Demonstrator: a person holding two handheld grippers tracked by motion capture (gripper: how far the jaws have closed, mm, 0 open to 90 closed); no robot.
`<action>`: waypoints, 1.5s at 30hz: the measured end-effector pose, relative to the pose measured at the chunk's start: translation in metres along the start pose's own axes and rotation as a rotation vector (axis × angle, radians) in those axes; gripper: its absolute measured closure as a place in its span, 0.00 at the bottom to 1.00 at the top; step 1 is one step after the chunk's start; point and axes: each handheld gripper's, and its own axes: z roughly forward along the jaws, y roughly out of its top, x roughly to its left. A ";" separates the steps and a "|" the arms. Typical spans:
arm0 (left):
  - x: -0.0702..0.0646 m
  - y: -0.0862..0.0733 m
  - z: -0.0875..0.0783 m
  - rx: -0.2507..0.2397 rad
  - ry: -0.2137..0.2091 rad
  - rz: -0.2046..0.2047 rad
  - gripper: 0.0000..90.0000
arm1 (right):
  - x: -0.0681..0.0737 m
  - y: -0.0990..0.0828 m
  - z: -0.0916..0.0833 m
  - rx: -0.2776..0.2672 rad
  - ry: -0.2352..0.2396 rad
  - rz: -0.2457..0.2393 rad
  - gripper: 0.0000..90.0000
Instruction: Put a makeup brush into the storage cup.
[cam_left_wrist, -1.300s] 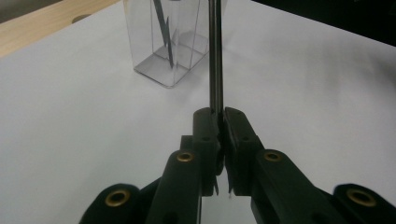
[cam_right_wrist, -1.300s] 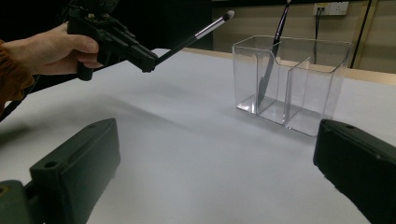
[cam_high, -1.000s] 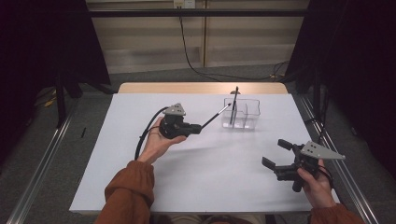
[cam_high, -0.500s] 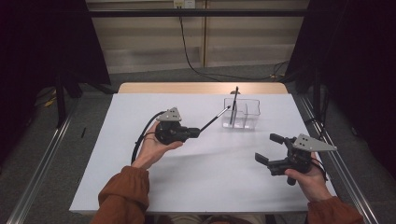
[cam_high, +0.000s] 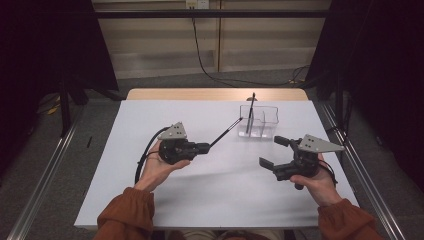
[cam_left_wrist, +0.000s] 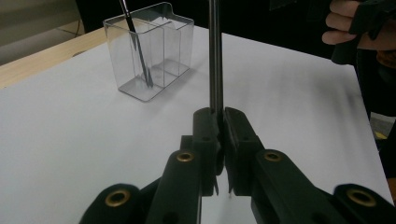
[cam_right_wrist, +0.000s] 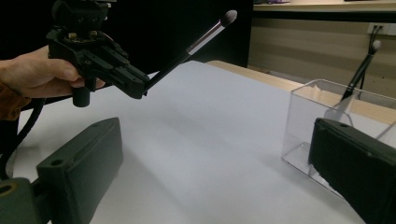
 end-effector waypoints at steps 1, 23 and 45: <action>-0.001 0.000 -0.001 0.001 0.005 0.005 0.94 | 0.001 0.002 0.003 -0.001 0.008 -0.004 0.03; -0.022 -0.015 -0.016 -0.044 -0.015 -0.005 0.94 | 0.017 0.025 0.054 0.009 0.147 0.008 0.10; -0.025 -0.018 -0.011 -0.046 -0.020 0.004 0.94 | 0.018 0.035 0.086 0.068 0.206 0.054 0.42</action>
